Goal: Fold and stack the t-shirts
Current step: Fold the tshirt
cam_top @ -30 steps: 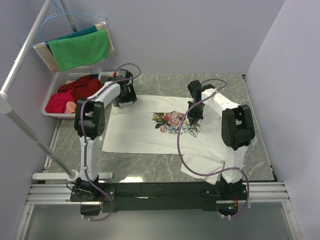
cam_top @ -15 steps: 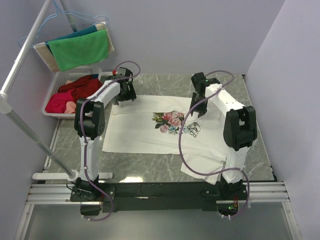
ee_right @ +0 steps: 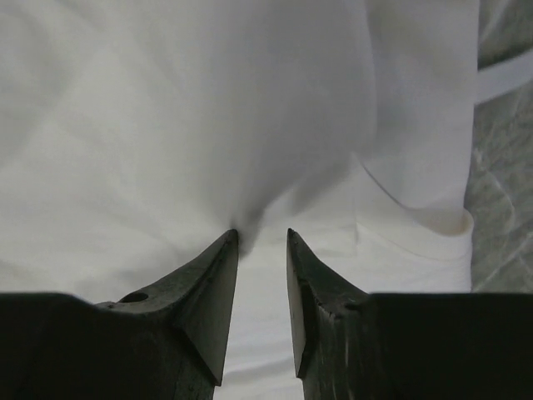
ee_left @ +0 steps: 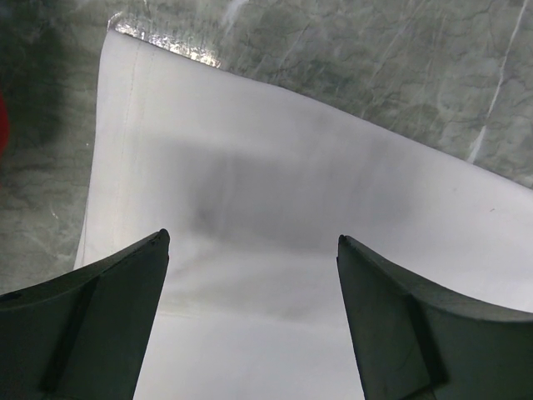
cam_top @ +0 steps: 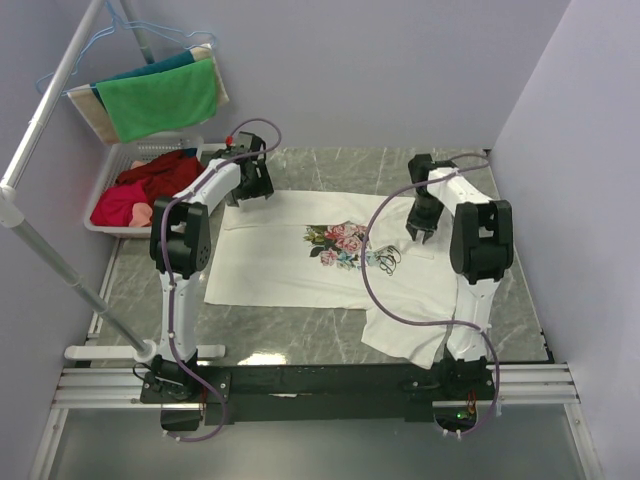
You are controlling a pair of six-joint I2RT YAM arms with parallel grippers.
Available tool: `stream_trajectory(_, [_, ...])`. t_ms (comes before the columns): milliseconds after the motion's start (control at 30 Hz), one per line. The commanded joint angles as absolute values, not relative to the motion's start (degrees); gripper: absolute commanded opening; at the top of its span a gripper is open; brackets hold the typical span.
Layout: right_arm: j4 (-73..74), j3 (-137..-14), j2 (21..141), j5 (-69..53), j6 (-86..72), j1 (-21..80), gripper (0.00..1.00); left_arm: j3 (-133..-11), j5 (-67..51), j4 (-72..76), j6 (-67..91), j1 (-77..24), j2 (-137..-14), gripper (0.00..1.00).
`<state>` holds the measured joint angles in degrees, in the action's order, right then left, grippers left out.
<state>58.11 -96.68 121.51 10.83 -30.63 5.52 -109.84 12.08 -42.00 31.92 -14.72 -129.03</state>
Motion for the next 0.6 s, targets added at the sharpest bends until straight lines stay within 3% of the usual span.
stream_trajectory(0, [57.8, -90.4, 113.6, 14.4, -32.5, 3.8, 0.36, -108.4, 12.0, -40.9, 31.0, -14.9, -128.0, 0.87])
stream_trajectory(567, [54.5, -81.6, 110.7, 14.2, -33.0, 1.6, 0.35, -107.3, 11.5, -41.0, 31.1, -14.9, -128.2, 0.87])
